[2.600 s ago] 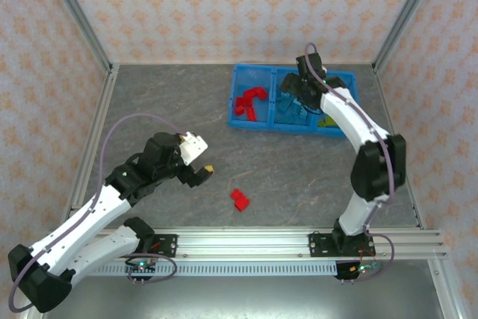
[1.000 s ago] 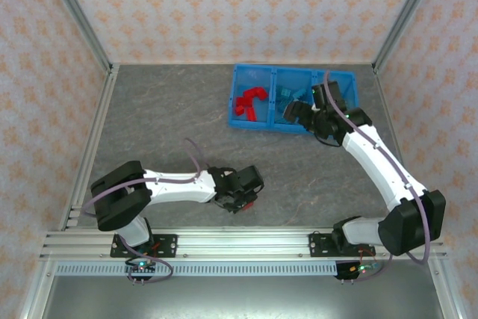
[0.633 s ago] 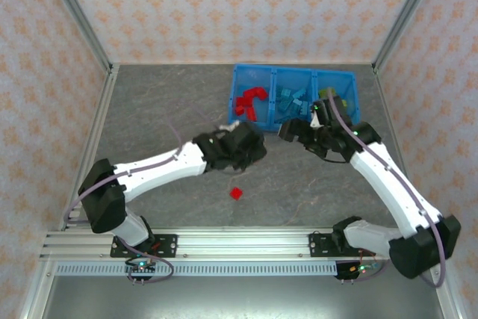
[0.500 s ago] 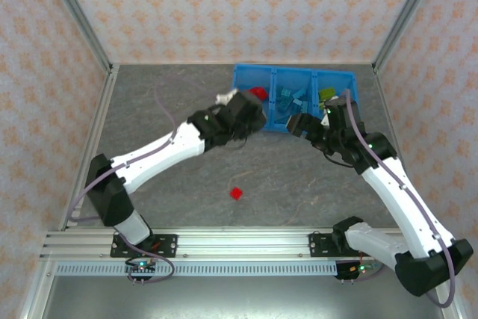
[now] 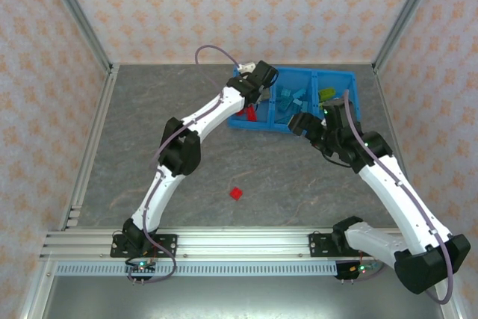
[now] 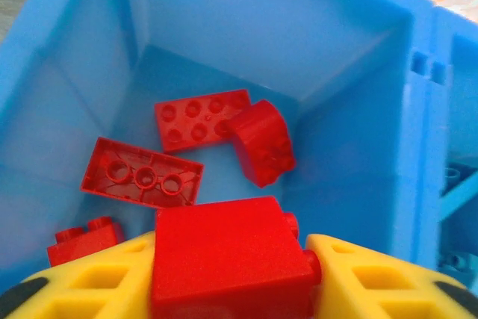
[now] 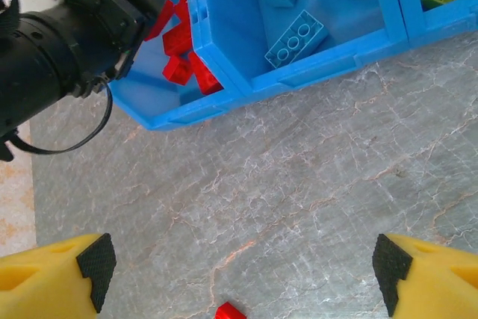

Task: Sort the legos into containers by color

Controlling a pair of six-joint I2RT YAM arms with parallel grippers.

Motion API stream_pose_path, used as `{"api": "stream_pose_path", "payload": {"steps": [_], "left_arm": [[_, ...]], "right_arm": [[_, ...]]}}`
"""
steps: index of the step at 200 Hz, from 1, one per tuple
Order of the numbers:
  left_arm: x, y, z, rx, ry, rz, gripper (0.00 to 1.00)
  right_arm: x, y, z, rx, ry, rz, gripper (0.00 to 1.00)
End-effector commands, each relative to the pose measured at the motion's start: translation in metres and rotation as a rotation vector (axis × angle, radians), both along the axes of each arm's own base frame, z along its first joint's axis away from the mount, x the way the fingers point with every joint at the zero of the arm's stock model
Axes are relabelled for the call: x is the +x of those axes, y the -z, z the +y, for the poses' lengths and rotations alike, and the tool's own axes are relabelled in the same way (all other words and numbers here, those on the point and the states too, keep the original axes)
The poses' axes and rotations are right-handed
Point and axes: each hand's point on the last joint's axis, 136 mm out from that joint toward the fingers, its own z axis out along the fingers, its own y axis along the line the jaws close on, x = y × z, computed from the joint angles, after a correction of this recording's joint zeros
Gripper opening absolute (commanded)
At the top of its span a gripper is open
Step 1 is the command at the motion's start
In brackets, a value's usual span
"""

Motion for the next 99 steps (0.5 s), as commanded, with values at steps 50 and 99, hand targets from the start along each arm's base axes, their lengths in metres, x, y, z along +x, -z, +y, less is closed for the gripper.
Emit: {"api": "stream_pose_path", "payload": {"steps": [50,99], "left_arm": [[-0.041,-0.106,0.014,-0.095,0.059,-0.116,0.56],[-0.144,-0.172,0.071,-0.128,0.165,-0.277,0.56]], "right_arm": [[0.001,0.012,-0.002,-0.036,-0.002,0.025,0.91],[-0.021,0.057,0.061,-0.165,-0.292,0.11,0.9]]}}
